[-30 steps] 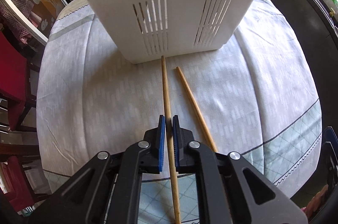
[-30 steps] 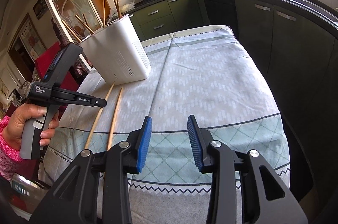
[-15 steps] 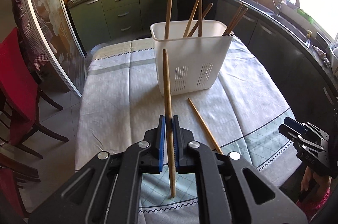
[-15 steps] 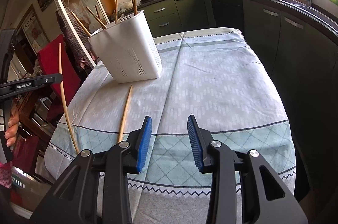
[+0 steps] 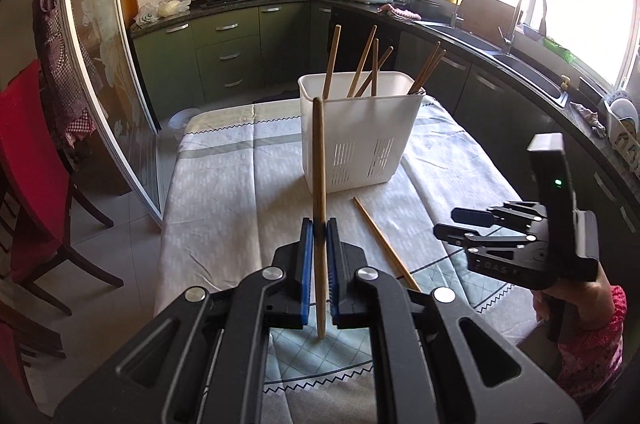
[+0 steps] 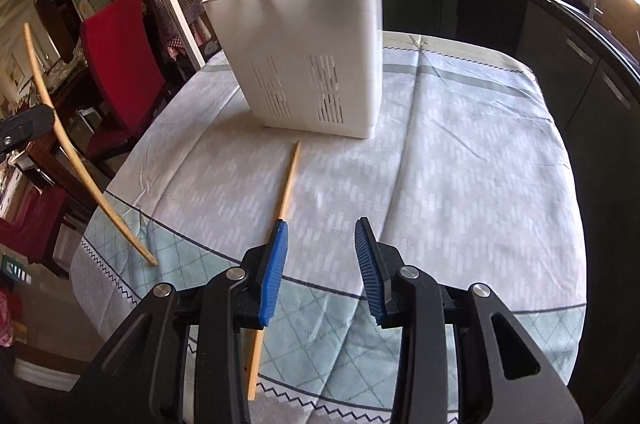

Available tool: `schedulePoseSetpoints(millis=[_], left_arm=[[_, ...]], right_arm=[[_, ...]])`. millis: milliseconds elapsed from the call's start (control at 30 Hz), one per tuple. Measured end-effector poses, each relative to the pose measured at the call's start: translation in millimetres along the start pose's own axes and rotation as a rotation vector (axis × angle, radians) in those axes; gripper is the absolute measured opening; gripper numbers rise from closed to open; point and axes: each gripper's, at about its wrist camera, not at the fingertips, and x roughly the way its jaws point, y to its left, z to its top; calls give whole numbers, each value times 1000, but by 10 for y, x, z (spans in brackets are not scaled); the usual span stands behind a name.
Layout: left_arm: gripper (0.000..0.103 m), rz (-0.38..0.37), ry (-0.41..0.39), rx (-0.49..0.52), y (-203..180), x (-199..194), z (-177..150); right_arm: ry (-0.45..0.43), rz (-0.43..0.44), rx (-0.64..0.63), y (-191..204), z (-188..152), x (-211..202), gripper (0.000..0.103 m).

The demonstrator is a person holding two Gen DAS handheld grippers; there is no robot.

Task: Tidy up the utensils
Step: 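Grasp the last chopstick with the right tool while the left tool holds its chopstick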

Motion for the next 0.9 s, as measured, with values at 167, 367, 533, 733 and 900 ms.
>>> schedulePoseSetpoints(millis=[167, 367, 533, 733, 900], left_arm=[[7, -9, 7, 6, 21, -5, -20], [7, -22, 6, 17, 13, -19, -40], [7, -26, 6, 18, 29, -15, -47], [7, -29, 5, 17, 44, -15, -47], [7, -29, 3, 20, 38, -20, -48]], right_arm=[[120, 1, -42, 193, 239, 528, 36], [188, -55, -68, 313, 389, 951, 36], [202, -75, -83, 382, 469, 1106, 35], [203, -89, -119, 558, 475, 1163, 14], [201, -73, -111, 599, 515, 1163, 7]])
